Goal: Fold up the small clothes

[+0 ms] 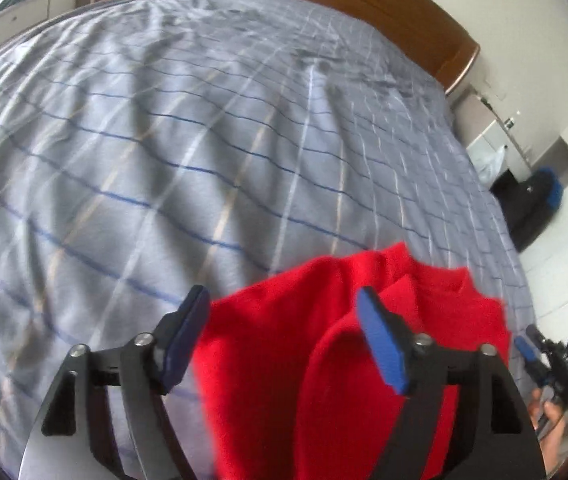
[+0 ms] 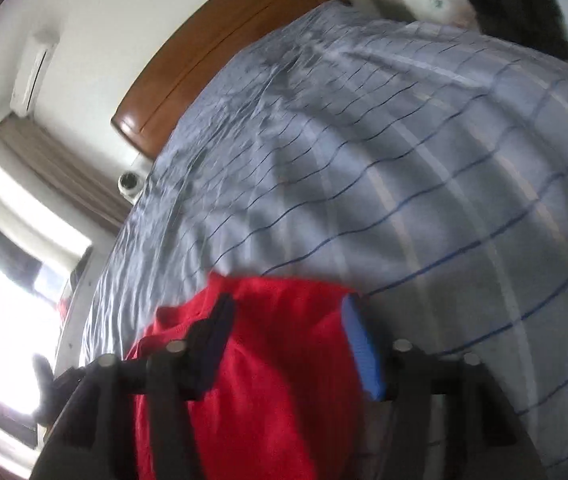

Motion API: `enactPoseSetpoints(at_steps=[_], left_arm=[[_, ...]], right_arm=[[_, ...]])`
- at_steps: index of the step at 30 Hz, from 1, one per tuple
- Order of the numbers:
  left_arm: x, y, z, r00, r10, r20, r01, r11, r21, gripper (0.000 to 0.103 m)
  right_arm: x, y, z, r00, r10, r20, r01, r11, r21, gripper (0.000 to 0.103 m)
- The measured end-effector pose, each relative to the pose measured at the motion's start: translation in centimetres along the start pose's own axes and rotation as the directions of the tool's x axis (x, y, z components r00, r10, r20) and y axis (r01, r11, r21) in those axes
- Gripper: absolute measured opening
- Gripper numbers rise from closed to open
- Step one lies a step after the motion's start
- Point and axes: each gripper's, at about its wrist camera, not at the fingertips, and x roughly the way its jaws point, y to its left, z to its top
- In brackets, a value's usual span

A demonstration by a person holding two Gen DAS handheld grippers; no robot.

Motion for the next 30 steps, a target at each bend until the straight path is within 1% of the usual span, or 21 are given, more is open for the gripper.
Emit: enactPoseSetpoints(at_steps=[2,3,5,7,9,11,12,13,14,15,16,17,18,19,21,23,26,28,30], left_arm=[[-1.6,0.8,-1.3,1.0,-0.008,-0.021,0.009,1.0,0.027,0.079],[-2.0,0.9,-1.7,0.999,-0.015,-0.028,0.016,0.999,0.036,0.079],[-4.3,1.1,-3.9,0.998,-0.05,-0.046,0.054,0.996,0.075,0.079],[-6.0,0.8,-5.8,0.996,-0.064,-0.062,0.071,0.991,0.117,0.079],[-7.7,0.5,-7.8,0.994,-0.075,-0.077,0.086,0.986,0.146,0.08],[-9.7,0.7,-10.3,0.991,-0.097,-0.097,0.112,0.981,0.16,0.08],[-10.5,0.9,-11.4,0.988,-0.108,-0.109,0.124,0.98,0.158,0.08],[-11.2,1.0,-12.2,0.986,-0.116,-0.116,0.133,0.98,0.151,0.08],[-11.8,1.2,-12.9,0.985,-0.122,-0.12,0.139,0.98,0.142,0.08],[-12.5,1.6,-13.6,0.984,-0.131,-0.122,0.147,0.981,0.128,0.08],[-13.2,2.2,-14.3,0.982,-0.143,-0.12,0.156,0.982,0.108,0.08],[-13.6,2.7,-14.8,0.982,-0.147,-0.115,0.158,0.983,0.097,0.08],[-14.1,2.9,-15.3,0.983,-0.146,-0.108,0.156,0.983,0.093,0.08],[-14.6,3.2,-15.8,0.986,-0.14,-0.095,0.149,0.985,0.09,0.08],[-15.1,3.7,-16.4,0.988,-0.133,-0.079,0.139,0.987,0.081,0.08],[-15.1,4.3,-16.7,0.987,-0.141,-0.083,0.145,0.988,0.055,0.08],[-15.4,5.2,-16.7,0.986,-0.148,-0.081,0.149,0.989,0.011,0.08],[-15.8,5.8,-16.8,0.987,-0.143,-0.073,0.143,0.99,0.001,0.08],[-16.0,6.2,-17.0,0.989,-0.132,-0.067,0.133,0.991,0.004,0.08]], right_arm=[[-0.8,-0.9,-0.6,0.999,-0.02,-0.049,0.019,0.999,-0.028,0.057],[-1.0,-1.4,-1.1,0.996,-0.012,-0.084,0.009,0.999,-0.037,0.057],[-0.8,-2.0,-2.0,0.989,0.009,-0.15,-0.016,0.999,-0.047,0.057],[-0.4,-2.0,-3.4,0.977,0.027,-0.21,-0.04,0.997,-0.061,0.06],[0.2,-1.9,-4.4,0.97,0.035,-0.242,-0.055,0.996,-0.076,0.063],[1.1,-1.7,-5.1,0.967,0.034,-0.252,-0.056,0.995,-0.078,0.068],[1.5,-1.6,-5.3,0.966,0.033,-0.255,-0.054,0.996,-0.077,0.068],[1.9,-1.2,-5.6,0.965,0.02,-0.262,-0.046,0.995,-0.092,0.062],[2.3,-0.5,-5.7,0.961,-0.005,-0.276,-0.031,0.992,-0.124,0.029],[2.3,0.0,-5.7,0.958,-0.016,-0.288,-0.025,0.99,-0.139,0.007],[1.9,0.8,-5.7,0.959,-0.033,-0.28,-0.008,0.989,-0.145,0.01],[1.4,1.7,-5.5,0.963,-0.032,-0.269,-0.009,0.989,-0.15,0.009],[1.0,2.9,-5.3,0.966,-0.012,-0.259,-0.029,0.988,-0.155,0.009],[0.4,4.9,-5.1,0.967,0.019,-0.253,-0.063,0.984,-0.165,0.009],[-0.1,9.0,-4.9,0.964,0.066,-0.258,-0.118,0.974,-0.193,0.009],[0.4,14.2,-5.3,0.954,0.106,-0.281,-0.176,0.955,-0.239,0.009],[2.7,21.2,-7.3,0.931,0.142,-0.337,-0.249,0.921,-0.301,0.009],[4.6,24.8,-9.3,0.921,0.152,-0.359,-0.28,0.9,-0.335,0.009],[6.5,26.5,-11.0,0.911,0.174,-0.375,-0.305,0.896,-0.324,0.012]])
